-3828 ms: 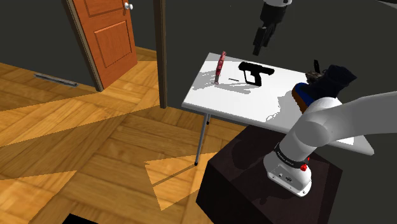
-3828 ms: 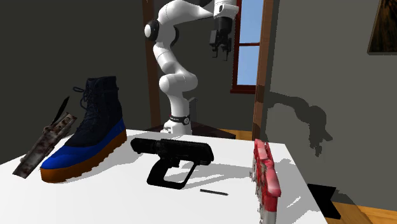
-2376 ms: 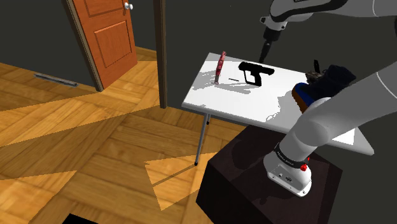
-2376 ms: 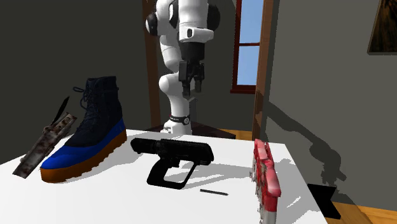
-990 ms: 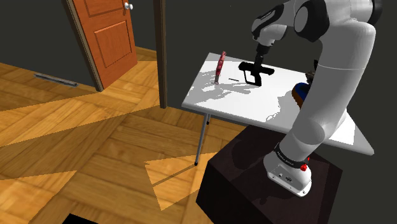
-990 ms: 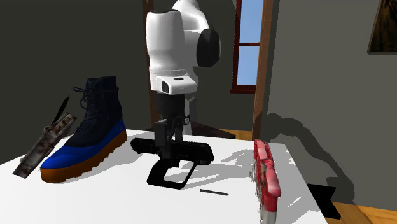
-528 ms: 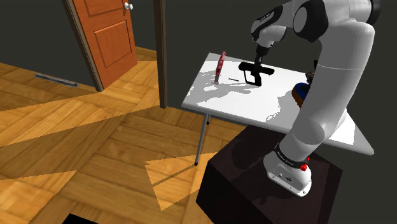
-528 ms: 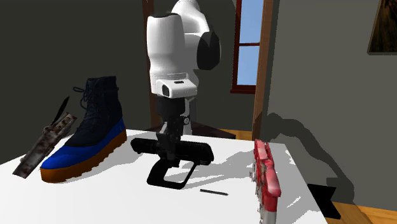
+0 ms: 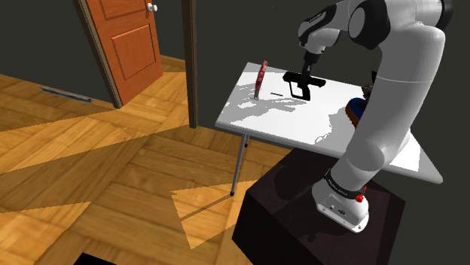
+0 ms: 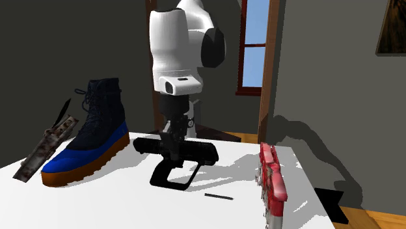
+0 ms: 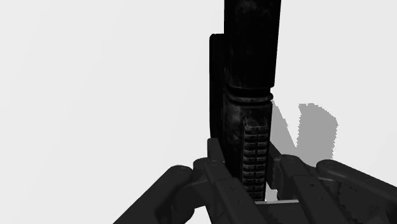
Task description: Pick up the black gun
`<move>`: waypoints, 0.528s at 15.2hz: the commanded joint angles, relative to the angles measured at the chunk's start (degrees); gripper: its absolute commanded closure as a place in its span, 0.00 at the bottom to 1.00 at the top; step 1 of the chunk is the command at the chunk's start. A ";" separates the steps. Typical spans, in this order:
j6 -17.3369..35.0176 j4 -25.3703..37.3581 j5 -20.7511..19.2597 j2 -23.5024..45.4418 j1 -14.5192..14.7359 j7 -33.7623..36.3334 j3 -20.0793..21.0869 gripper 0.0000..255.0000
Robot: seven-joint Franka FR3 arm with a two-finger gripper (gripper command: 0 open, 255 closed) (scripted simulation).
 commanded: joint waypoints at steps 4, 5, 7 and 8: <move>-3.08 1.72 -1.48 -1.80 0.47 1.02 -0.56 1.00; -3.74 2.14 -1.75 -2.11 0.54 1.21 -0.66 1.00; -5.08 3.03 -2.25 -2.71 0.66 1.56 -0.83 1.00; -5.76 3.50 -2.49 -2.99 0.72 1.73 -0.91 1.00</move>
